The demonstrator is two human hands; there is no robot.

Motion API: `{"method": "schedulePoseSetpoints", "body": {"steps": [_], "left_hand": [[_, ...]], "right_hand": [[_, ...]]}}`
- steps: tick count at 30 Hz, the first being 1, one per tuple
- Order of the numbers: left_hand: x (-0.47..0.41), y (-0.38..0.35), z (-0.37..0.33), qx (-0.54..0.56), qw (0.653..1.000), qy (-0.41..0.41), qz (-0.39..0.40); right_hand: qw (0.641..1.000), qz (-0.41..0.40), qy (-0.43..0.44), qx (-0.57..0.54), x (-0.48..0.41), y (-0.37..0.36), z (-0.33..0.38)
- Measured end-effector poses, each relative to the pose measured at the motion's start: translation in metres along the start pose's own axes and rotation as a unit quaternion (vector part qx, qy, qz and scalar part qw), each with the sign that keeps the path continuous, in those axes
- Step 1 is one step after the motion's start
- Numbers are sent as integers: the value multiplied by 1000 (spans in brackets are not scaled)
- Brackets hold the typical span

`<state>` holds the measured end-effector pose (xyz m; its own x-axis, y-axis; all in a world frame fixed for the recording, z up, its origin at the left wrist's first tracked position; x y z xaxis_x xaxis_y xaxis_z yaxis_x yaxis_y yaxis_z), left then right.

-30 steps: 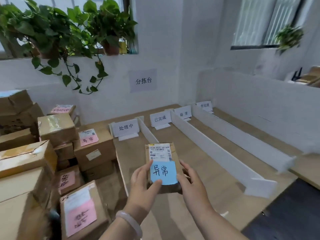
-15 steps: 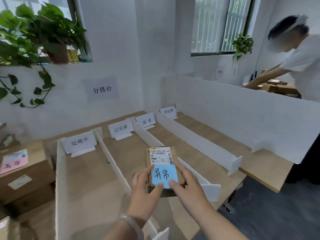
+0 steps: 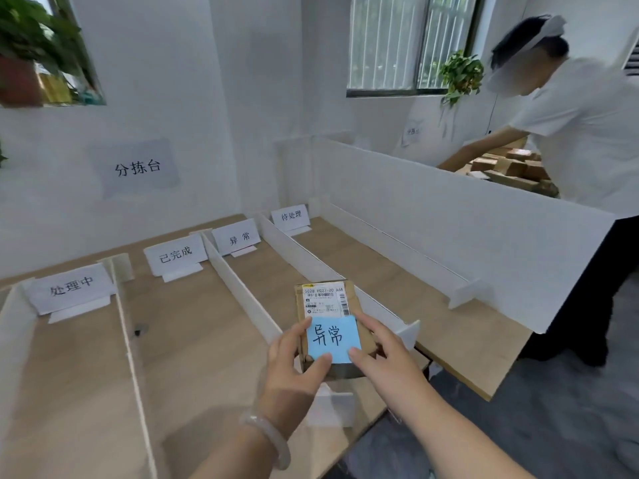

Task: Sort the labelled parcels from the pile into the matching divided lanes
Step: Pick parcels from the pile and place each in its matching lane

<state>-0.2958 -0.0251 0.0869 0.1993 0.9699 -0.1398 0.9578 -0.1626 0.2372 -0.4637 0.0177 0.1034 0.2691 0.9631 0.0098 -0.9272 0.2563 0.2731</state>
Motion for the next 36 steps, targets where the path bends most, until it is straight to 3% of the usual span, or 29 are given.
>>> {"method": "schedulePoseSetpoints", "body": {"steps": [7,16,26,36], "left_hand": [[-61,-36,31,-11,1000,26,6],[-151,-55,64,59,995,82,-21],[-217,-53,110,30,982,150,-112],[-295,-46,154,-50,945,244,-210]], "right_hand": [[999,8,-32,-2,-61,16,-32],[999,43,-15,22,-167,17,-37],[985,164,-22,54,-261,-14,-63],[951,252,94,151,-364,-15,-72]]}}
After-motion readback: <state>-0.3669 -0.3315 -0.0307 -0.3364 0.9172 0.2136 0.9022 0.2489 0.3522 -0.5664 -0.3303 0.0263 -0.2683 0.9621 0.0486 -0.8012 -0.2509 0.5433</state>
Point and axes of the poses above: each hand's wrist, its own x-axis away from the middle knuckle, its own y-axis out of the back of the hand, z = x × y, the point moved 1 cm from there along -x, towards the middle knuckle, and after that the axes turned 3 degrees about -x, right-handed, at the moved point
